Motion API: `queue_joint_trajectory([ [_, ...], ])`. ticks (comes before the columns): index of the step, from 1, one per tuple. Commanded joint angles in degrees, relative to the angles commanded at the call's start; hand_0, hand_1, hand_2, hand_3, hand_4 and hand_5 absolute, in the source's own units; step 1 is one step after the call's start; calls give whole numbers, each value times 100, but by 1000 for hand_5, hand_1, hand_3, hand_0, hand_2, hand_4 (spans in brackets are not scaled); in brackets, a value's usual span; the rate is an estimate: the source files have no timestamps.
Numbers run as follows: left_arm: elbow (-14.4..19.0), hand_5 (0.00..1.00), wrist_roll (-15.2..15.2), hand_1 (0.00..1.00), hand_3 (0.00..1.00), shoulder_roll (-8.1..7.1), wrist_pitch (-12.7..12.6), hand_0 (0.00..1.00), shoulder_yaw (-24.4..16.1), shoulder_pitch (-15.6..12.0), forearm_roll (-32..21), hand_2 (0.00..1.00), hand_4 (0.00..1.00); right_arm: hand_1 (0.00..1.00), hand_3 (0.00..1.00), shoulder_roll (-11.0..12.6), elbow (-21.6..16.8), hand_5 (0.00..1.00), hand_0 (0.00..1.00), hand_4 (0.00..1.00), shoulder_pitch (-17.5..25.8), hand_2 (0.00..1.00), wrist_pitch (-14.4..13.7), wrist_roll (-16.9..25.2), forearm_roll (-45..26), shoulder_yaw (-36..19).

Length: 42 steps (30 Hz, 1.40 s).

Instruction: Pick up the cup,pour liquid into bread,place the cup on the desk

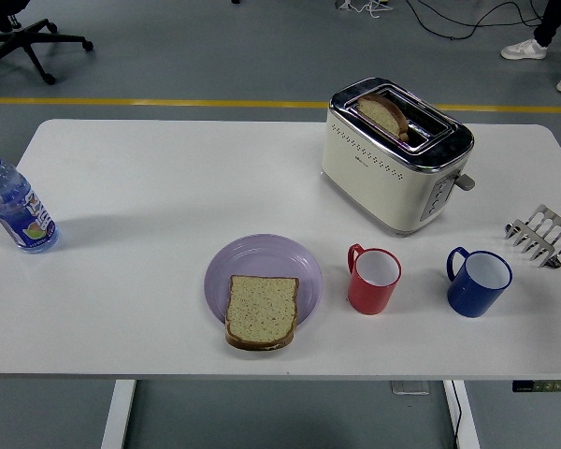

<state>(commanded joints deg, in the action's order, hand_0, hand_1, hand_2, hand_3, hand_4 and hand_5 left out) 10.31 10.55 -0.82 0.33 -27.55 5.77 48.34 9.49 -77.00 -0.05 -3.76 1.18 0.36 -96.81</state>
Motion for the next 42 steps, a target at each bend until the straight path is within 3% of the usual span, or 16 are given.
queue_joint_trajectory([
  [5,0,998,7,740,647,8,-1,676,-53,7,45,752,408,562,606,-13,56,288,613,644,-55,627,77,92,170,137],
  [22,0,998,-11,740,648,15,-2,677,23,21,-41,751,409,546,598,-85,266,267,607,630,-150,614,-252,10,391,148],
  [42,0,998,-16,740,646,14,1,677,75,24,-89,750,406,540,594,-110,344,231,599,610,-151,611,-339,-84,444,-23],
])
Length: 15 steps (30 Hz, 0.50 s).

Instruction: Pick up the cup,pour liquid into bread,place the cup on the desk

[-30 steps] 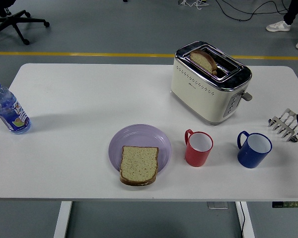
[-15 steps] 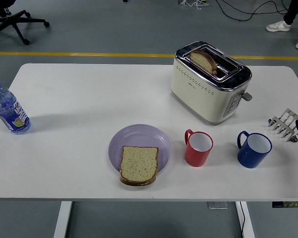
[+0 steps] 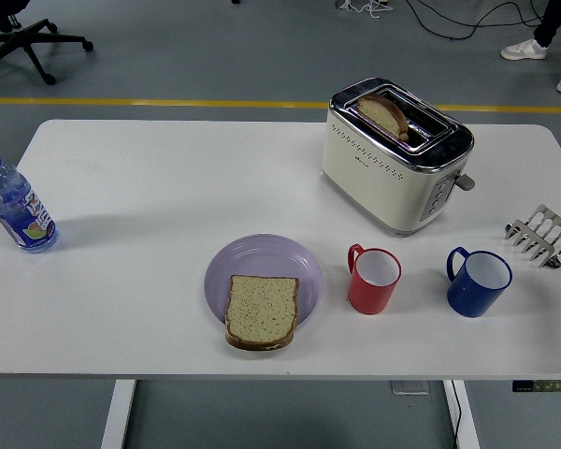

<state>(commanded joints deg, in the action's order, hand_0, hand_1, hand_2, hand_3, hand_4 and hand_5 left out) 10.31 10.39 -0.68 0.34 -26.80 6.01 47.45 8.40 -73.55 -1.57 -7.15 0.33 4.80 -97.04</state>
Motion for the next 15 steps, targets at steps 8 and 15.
queue_joint_trajectory([
  [8,0,998,6,740,647,8,1,677,1,-16,18,750,406,537,593,0,14,221,594,607,15,608,-14,-74,43,17],
  [15,0,998,9,740,646,4,5,677,36,-34,17,750,405,532,594,18,42,218,592,604,23,607,45,-893,644,-161],
])
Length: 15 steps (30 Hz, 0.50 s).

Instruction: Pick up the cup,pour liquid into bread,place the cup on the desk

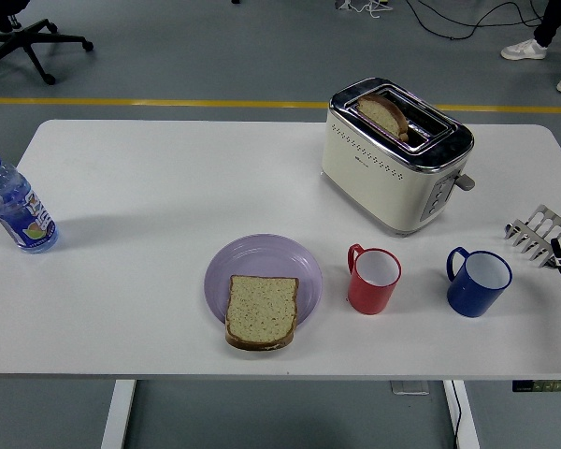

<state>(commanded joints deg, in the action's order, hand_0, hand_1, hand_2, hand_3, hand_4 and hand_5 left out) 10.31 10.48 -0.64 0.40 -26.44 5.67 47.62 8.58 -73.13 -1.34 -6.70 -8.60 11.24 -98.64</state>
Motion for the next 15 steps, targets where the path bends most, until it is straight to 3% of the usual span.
queue_joint_trajectory([
  [15,0,998,9,740,646,-2,0,677,-22,-40,43,750,405,528,595,-15,32,199,587,603,17,603,16,-76,57,-51],
])
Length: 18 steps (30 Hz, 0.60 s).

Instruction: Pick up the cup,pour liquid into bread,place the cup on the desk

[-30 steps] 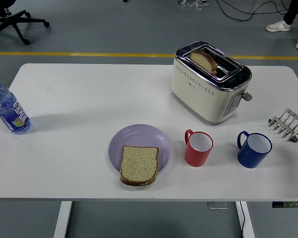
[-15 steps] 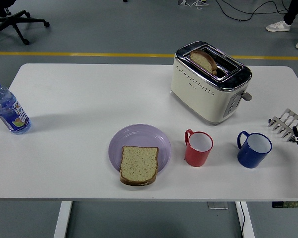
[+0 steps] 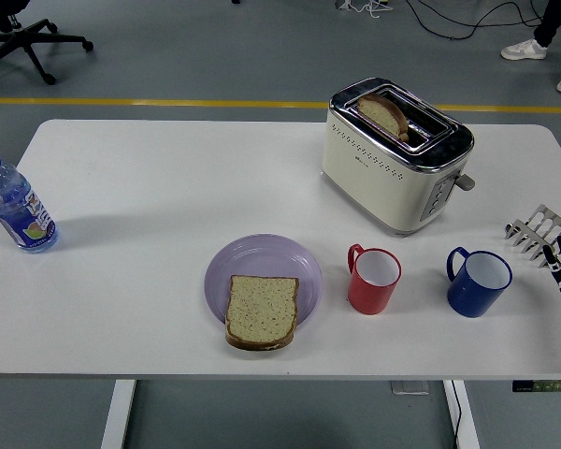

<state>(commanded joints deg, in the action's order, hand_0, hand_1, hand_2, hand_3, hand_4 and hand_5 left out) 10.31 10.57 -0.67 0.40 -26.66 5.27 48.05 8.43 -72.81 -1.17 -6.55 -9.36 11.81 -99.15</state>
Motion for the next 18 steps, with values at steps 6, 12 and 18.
queue_joint_trajectory([
  [6,0,998,-11,740,647,-3,-2,677,16,13,-40,750,406,528,595,-5,10,198,587,602,-12,604,6,2,15,-11],
  [12,0,998,-17,740,647,-4,-3,677,30,35,-71,750,405,527,595,-15,23,182,586,597,-33,603,8,4,22,-5],
  [18,0,998,-16,740,647,-4,-1,677,28,52,-68,750,405,523,595,-21,48,172,584,595,-50,603,11,5,31,13],
])
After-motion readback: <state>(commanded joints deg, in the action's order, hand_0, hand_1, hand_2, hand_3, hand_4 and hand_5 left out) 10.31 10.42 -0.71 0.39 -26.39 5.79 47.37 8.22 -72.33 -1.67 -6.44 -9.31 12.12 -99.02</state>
